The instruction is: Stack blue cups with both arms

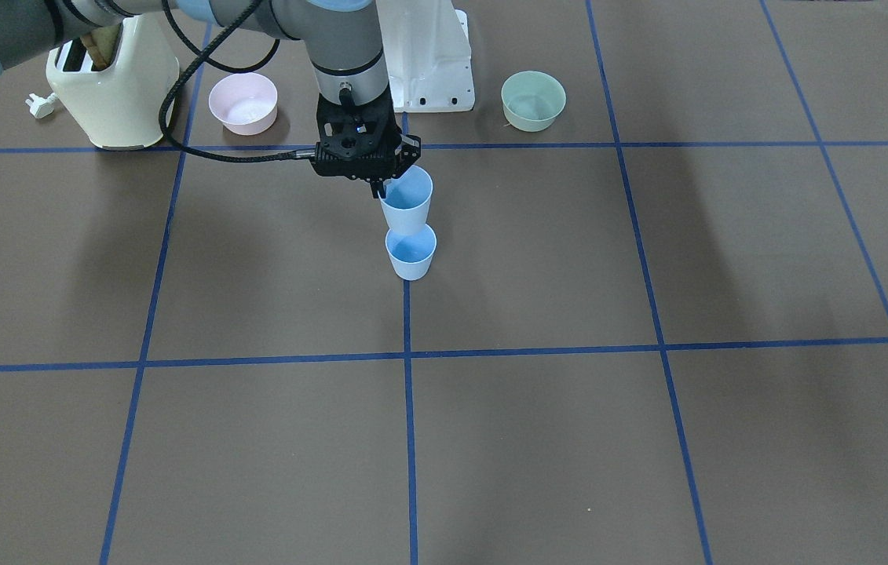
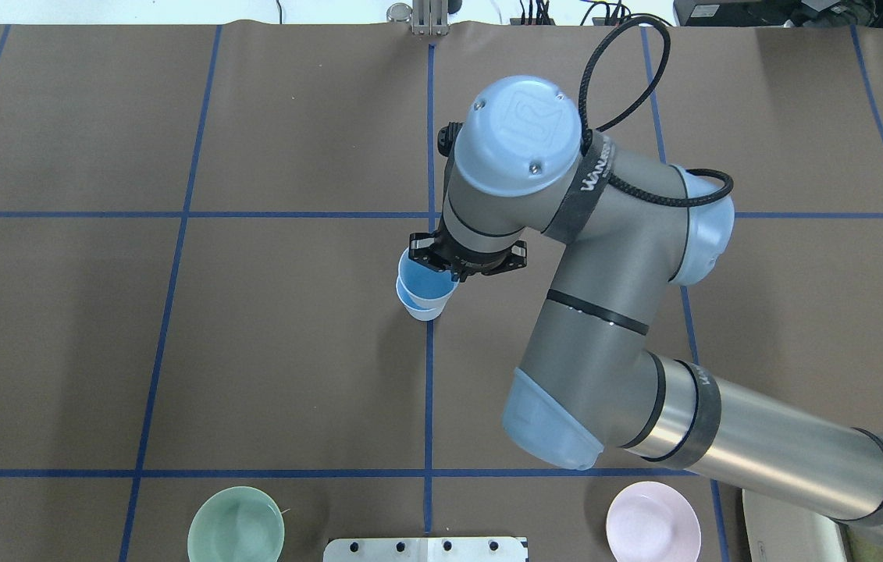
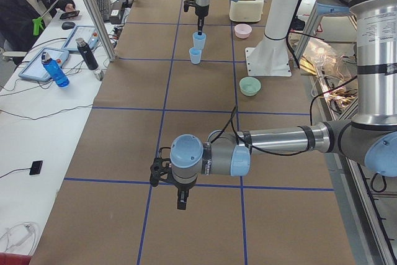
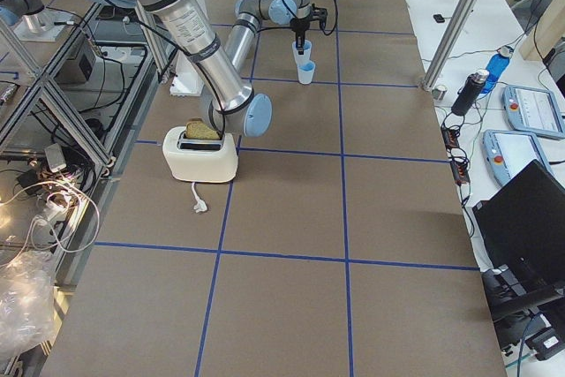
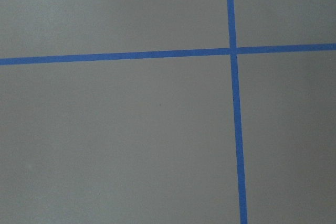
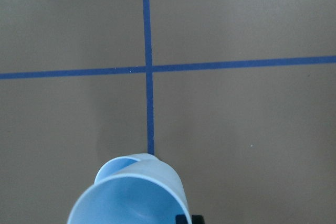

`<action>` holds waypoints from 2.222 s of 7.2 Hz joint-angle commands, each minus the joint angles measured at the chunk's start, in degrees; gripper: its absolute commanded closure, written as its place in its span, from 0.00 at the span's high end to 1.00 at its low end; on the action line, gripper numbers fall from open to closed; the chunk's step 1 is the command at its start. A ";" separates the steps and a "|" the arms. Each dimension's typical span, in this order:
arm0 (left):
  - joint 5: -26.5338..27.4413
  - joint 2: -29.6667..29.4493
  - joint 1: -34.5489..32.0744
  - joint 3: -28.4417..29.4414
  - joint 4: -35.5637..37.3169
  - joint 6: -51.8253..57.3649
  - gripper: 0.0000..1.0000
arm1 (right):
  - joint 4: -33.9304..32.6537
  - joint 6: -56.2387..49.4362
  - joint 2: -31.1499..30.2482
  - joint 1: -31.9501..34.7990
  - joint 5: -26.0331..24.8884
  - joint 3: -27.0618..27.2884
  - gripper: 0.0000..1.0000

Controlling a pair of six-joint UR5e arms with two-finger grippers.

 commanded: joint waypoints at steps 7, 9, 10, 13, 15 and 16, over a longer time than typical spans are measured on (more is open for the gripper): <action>0.09 0.00 0.01 0.28 0.00 0.09 1.00 | 1.73 -1.02 1.44 -0.53 -3.43 -6.17 0.00; 0.00 0.00 0.10 0.28 0.00 0.00 1.00 | 6.39 -0.94 1.34 -0.53 -3.34 -9.43 0.16; 0.00 0.00 0.10 0.28 0.00 0.00 1.00 | 6.32 -0.94 1.08 -0.70 -3.34 -9.52 0.48; 0.09 0.00 0.10 0.37 0.09 0.00 1.00 | 6.05 -0.94 0.47 -0.01 -3.77 -8.21 1.00; 0.18 0.00 0.18 0.37 1.57 -0.35 1.00 | 5.96 -7.92 0.38 8.21 -0.91 -7.76 1.00; 0.18 -0.17 0.44 0.20 4.28 -0.44 1.00 | 5.96 -16.06 -1.80 15.14 6.26 -7.85 1.00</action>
